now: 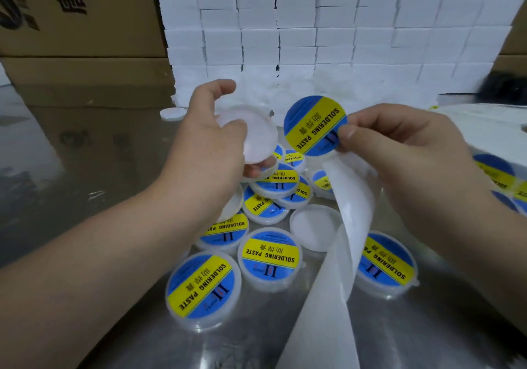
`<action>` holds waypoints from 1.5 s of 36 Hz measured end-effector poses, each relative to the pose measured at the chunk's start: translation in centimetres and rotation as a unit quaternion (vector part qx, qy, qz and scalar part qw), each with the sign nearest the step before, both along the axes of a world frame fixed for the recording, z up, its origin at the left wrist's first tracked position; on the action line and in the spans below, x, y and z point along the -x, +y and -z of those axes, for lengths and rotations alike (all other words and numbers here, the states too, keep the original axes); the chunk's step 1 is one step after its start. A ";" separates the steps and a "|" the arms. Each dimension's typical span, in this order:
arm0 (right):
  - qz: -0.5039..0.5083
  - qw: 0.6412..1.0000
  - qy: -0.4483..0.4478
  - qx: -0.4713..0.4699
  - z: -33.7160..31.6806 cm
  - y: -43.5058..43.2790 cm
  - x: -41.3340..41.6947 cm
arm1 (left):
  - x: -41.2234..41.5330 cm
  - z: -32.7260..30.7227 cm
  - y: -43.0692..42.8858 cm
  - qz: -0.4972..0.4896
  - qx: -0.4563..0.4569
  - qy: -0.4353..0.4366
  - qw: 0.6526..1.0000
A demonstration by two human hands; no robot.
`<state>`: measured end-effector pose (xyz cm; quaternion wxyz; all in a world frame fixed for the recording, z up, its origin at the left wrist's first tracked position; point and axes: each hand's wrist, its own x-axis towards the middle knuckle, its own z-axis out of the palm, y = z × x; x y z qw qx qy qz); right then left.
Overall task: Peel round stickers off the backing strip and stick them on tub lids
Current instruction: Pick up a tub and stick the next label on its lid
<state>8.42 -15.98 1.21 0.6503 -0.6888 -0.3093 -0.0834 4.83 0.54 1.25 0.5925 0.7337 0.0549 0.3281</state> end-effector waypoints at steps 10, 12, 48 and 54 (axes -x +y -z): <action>-0.013 0.999 -0.020 -0.022 -0.1 0.0 0.2 | 0.3 0.2 0.1 0.009 -0.021 -0.022 1.000; -0.007 0.999 -0.021 -0.023 -0.2 -0.1 0.1 | 0.3 0.2 0.1 0.033 -0.011 -0.010 0.999; -0.089 0.995 0.034 0.002 0.0 0.0 0.3 | 0.7 0.1 -0.5 0.263 0.150 -0.011 0.953; -0.131 0.989 0.064 -0.003 0.0 0.1 0.5 | 0.9 0.0 -0.5 0.308 0.173 -0.005 0.936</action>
